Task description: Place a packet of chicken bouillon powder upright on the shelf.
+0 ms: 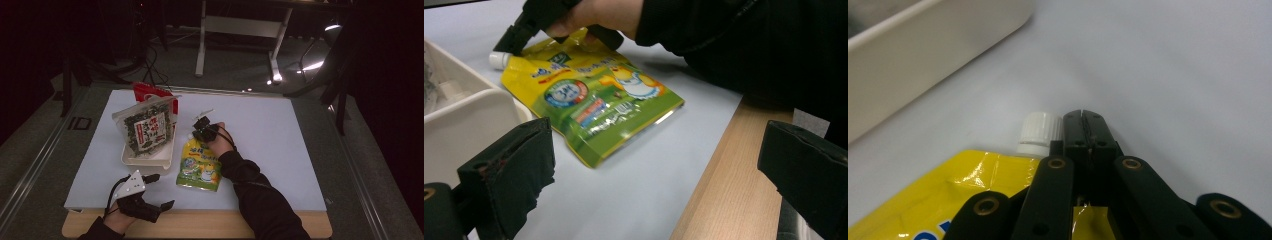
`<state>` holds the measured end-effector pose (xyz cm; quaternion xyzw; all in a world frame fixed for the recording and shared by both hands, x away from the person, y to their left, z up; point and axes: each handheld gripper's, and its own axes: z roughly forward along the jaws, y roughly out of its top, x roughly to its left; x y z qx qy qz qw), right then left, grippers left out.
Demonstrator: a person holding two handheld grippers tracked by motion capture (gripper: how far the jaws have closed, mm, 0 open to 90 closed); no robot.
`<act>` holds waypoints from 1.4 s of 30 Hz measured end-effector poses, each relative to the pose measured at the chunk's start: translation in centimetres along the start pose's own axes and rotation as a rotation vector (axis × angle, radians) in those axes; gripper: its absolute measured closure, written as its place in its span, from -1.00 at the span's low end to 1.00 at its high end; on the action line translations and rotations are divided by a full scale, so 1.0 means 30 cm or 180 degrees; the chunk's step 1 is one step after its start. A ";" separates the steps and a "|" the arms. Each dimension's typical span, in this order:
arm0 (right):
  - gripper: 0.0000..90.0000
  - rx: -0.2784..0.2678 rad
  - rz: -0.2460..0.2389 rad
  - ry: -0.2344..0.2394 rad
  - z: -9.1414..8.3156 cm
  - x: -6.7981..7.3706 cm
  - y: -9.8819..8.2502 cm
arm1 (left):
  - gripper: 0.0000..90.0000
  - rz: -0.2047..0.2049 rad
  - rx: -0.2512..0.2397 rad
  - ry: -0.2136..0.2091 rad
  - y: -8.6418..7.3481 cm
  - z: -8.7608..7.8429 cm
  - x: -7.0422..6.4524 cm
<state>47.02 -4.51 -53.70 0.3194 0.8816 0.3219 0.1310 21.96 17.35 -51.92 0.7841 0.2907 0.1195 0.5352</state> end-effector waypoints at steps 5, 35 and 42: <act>1.00 0.0018 -0.0085 0.0000 -0.027 0.036 -0.026 | -0.94 0.0011 0.0011 -0.0016 0.003 0.012 0.004; 0.13 -0.0227 -0.0572 -0.0223 -0.255 0.024 -0.060 | -0.94 0.0118 0.0046 -0.0155 0.021 0.056 0.000; 0.08 -0.0149 -0.0465 -0.0148 -0.334 0.014 -0.119 | -0.94 0.0113 0.0051 -0.0168 0.022 0.061 0.002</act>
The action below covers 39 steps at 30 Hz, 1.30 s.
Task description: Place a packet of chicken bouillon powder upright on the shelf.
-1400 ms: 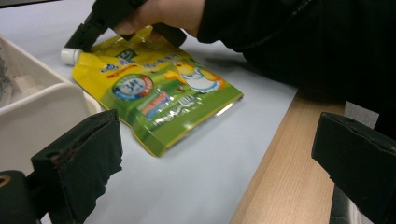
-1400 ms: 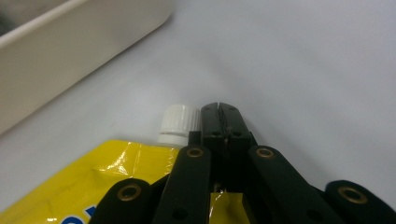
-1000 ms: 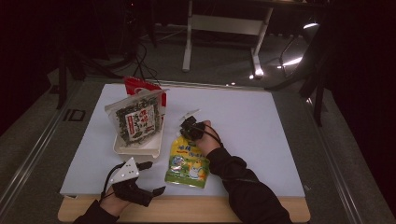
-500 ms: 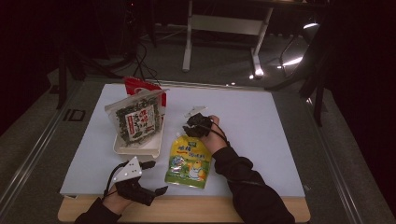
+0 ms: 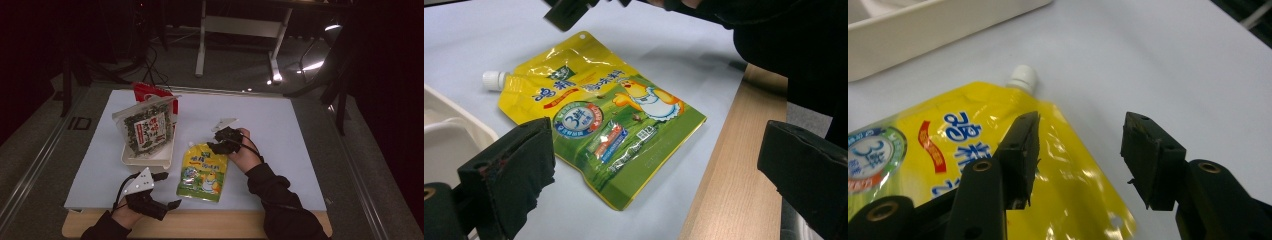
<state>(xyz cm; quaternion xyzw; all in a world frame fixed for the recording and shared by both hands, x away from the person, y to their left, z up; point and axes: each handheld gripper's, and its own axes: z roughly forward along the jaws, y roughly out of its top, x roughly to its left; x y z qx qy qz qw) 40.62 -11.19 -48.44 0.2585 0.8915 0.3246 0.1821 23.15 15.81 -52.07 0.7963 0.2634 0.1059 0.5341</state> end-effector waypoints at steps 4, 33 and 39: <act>0.03 -0.0061 0.0112 -0.0069 -0.048 -0.027 -0.022 | -0.94 -0.0007 0.0004 -0.0007 -0.001 0.002 0.000; -0.22 0.0564 0.0488 0.0386 0.042 -0.131 -0.127 | -0.94 -0.0013 0.0052 -0.0020 -0.005 0.009 0.004; -0.23 0.0643 0.0506 0.0469 0.065 -0.131 -0.125 | -0.94 -0.0014 0.0051 -0.0018 -0.005 0.009 0.004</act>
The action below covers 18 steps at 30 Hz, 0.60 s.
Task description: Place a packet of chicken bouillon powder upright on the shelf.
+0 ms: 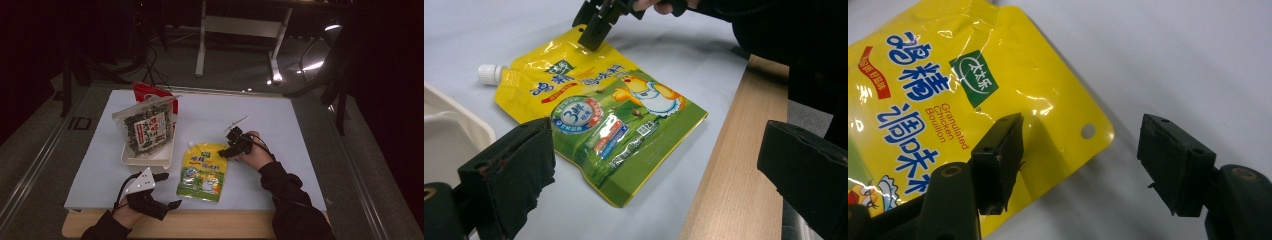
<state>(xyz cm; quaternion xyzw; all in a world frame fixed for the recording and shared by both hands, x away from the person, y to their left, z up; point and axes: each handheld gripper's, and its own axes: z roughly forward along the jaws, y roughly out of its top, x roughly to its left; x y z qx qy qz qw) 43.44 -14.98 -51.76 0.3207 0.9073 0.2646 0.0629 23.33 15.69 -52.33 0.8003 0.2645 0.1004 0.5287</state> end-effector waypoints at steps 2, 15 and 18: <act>-0.18 0.0023 0.0021 0.0064 0.005 0.000 0.001 | -0.94 0.0000 0.0000 -0.0003 0.000 0.000 0.000; 0.71 0.0067 -0.0163 -0.0056 -0.030 0.024 0.029 | -0.94 0.0005 0.0000 -0.0005 0.001 0.000 0.000; 0.99 0.0114 -0.0221 -0.0050 -0.038 0.032 0.037 | -0.94 0.0009 -0.0001 -0.0004 0.001 0.000 -0.001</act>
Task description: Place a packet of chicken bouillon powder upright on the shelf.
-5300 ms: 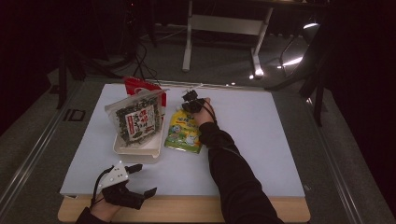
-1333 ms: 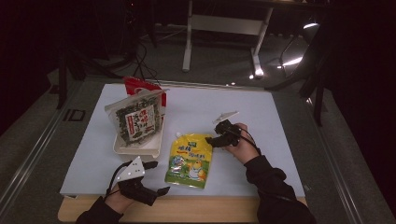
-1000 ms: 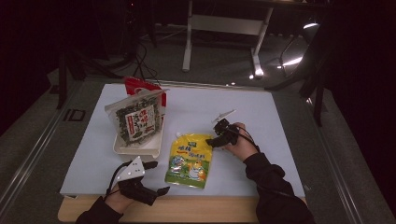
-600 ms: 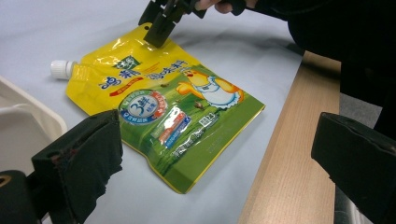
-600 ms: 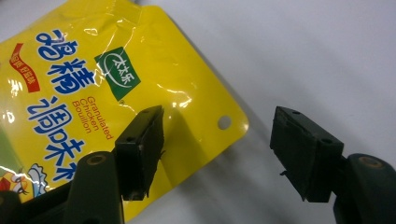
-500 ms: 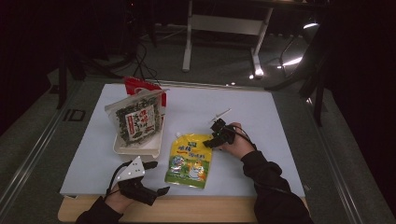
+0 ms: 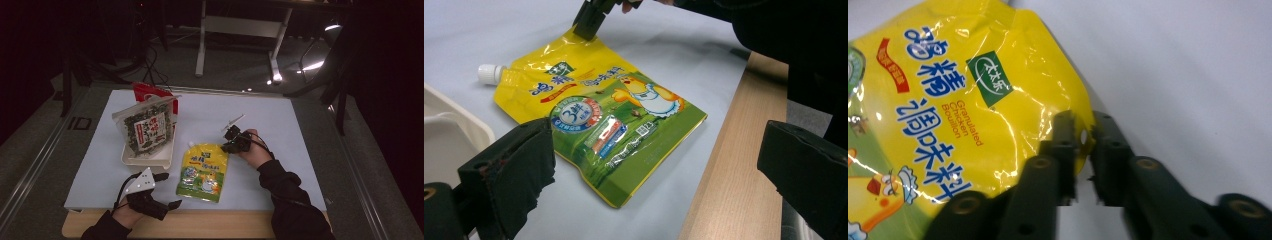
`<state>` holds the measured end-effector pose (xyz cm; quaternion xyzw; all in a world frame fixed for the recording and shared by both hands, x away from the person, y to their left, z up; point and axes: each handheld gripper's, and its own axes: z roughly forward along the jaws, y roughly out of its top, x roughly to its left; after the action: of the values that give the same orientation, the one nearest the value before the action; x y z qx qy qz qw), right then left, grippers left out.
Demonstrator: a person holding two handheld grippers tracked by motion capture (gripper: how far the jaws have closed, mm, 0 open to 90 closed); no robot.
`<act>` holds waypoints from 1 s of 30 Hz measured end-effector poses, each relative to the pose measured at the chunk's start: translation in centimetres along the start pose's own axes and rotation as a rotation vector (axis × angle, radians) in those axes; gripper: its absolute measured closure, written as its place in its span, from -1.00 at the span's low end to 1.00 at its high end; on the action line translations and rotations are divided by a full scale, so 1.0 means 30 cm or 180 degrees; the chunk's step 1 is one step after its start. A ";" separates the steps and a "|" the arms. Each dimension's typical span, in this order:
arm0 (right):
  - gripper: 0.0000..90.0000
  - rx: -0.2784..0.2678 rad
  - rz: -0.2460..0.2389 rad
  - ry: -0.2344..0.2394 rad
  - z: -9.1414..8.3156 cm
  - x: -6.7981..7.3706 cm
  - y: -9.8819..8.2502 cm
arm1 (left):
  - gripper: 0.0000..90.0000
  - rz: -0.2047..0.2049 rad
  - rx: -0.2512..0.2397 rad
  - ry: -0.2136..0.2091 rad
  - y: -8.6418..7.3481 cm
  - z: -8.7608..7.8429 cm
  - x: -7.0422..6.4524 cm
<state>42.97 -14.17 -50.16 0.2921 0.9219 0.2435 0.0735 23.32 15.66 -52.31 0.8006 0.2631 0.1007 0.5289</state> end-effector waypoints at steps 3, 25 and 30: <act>1.00 0.0019 -0.0103 -0.0036 -0.005 0.016 0.004 | -0.94 -0.0006 -0.0004 0.0002 0.000 -0.001 0.000; 1.00 -0.0390 -0.0599 -0.0287 -0.170 0.119 0.011 | -0.91 -0.0148 -0.0095 0.0052 0.021 -0.015 0.016; 1.00 -0.0515 -0.0747 -0.0384 -0.229 0.164 0.006 | -0.91 -0.0195 -0.0050 0.0084 0.040 -0.020 0.020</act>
<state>37.12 -14.00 -44.06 0.1895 0.9211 0.2887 0.1799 23.93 16.11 -51.05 0.7866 0.2936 0.0971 0.5345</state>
